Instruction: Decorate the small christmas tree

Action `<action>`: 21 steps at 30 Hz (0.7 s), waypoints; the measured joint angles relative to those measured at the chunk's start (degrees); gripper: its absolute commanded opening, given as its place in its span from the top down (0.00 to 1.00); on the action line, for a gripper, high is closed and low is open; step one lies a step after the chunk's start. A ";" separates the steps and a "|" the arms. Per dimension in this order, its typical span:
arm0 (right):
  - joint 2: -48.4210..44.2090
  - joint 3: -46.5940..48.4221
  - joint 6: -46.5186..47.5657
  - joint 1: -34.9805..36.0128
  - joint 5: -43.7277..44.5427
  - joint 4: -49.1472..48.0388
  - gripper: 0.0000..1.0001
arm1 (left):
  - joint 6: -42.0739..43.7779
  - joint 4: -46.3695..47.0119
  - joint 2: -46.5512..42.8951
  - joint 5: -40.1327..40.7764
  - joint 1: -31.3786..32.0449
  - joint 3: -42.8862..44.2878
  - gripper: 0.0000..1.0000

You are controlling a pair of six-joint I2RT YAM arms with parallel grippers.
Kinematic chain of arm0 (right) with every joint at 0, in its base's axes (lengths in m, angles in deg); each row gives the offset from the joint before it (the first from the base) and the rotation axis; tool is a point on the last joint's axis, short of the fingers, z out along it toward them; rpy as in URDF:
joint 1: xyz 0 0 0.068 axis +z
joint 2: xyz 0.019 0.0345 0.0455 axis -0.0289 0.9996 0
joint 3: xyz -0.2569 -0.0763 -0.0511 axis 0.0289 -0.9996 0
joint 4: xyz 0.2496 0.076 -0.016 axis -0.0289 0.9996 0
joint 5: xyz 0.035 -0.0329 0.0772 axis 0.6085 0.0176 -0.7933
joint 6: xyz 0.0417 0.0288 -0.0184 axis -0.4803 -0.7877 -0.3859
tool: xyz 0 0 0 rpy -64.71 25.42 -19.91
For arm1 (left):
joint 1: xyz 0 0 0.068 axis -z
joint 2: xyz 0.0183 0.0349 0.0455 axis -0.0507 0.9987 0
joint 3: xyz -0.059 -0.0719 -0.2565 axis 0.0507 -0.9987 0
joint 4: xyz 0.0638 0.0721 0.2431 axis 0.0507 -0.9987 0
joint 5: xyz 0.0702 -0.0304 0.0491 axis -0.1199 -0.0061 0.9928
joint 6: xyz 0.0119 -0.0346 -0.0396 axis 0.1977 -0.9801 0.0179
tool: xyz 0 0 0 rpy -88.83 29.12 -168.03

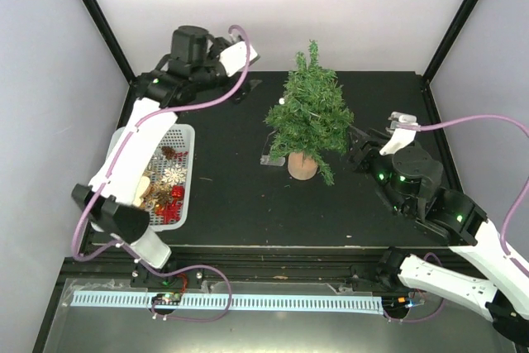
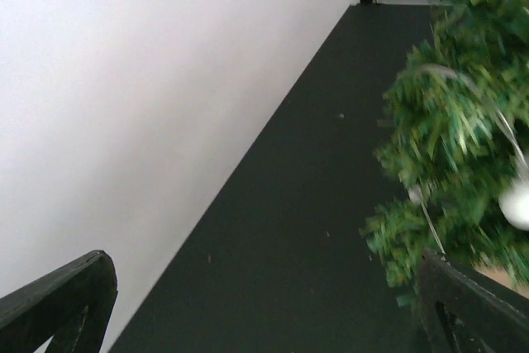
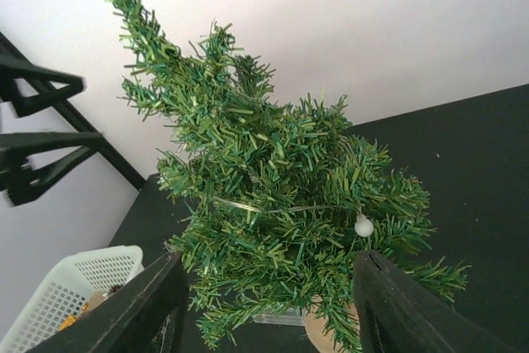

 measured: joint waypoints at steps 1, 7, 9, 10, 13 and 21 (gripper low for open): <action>0.26 0.00 -0.02 0.00 0.00 0.17 0.45 | -0.26 -0.35 -2.12 -0.04 -0.61 -2.01 0.01; 1.51 0.02 0.92 0.00 -0.85 1.29 0.48 | -1.55 -1.99 -17.20 -0.20 -5.68 -16.04 0.01; 2.43 0.68 1.64 0.00 -0.92 2.51 0.48 | -1.55 -2.78 -21.68 -0.09 -8.76 -19.76 0.03; 3.41 1.53 2.25 0.00 -0.85 3.76 0.49 | -1.53 -3.21 -24.06 0.11 -10.93 -21.97 0.04; 5.49 3.08 3.48 0.00 -0.87 5.16 0.49 | -0.98 -5.49 -29.35 0.85 -16.31 -27.23 0.05; 8.87 2.25 4.85 0.00 -3.93 6.64 0.49 | 4.74 -8.98 -33.40 3.41 -31.58 -43.91 0.33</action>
